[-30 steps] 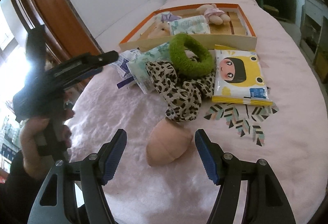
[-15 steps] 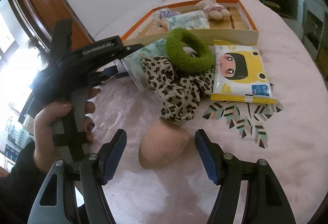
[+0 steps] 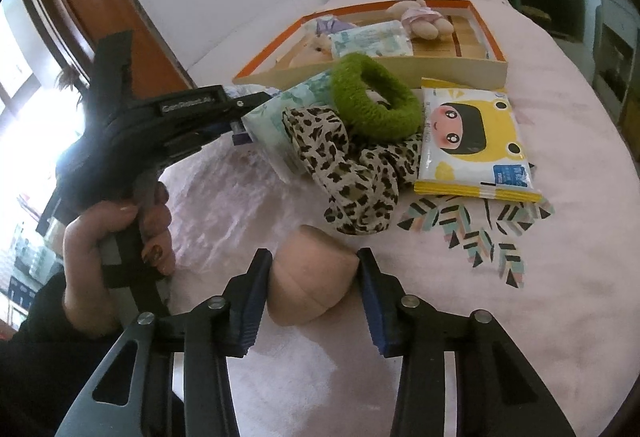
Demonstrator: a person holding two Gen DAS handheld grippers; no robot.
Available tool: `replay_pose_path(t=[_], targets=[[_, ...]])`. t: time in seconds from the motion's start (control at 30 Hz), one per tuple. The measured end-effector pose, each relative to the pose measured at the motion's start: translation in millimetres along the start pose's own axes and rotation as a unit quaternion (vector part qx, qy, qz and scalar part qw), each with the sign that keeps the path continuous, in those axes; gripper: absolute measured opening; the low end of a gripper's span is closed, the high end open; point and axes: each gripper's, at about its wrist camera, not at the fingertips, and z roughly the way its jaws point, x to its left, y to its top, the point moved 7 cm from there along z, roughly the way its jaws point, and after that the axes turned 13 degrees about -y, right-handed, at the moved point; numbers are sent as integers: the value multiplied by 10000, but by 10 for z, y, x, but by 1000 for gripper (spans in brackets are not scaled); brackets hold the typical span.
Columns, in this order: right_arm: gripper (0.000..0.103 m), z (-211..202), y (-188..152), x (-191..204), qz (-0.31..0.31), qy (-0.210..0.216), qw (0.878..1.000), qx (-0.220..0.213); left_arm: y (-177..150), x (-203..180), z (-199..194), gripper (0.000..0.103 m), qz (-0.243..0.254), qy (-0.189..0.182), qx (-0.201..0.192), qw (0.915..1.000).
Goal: Organize soft objects
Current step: 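Grasp the pink round sponge with the right tool while the left grasps the white-purple wipes bag, then carry the pink sponge with the right tool while the left carries the wipes bag into the lid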
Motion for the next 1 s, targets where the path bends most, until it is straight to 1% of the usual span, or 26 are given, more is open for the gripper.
replay_pose_path(t=[0.2, 0.5, 0.73, 1.0], targets=[[43, -76, 6, 71, -103, 48, 9999, -81, 82, -111, -205, 19, 303, 79, -273, 9991], [43, -227, 63, 223, -257, 181, 9993, -224, 181, -284, -557, 19, 684, 179, -578, 9958], [43, -426, 237, 294, -425, 121, 9975, -547, 277, -482, -794, 19, 1007, 341, -769, 9914], [43, -607, 601, 260, -585, -176, 9928, -1033, 410, -665, -965, 19, 1298, 551, -943, 9855]])
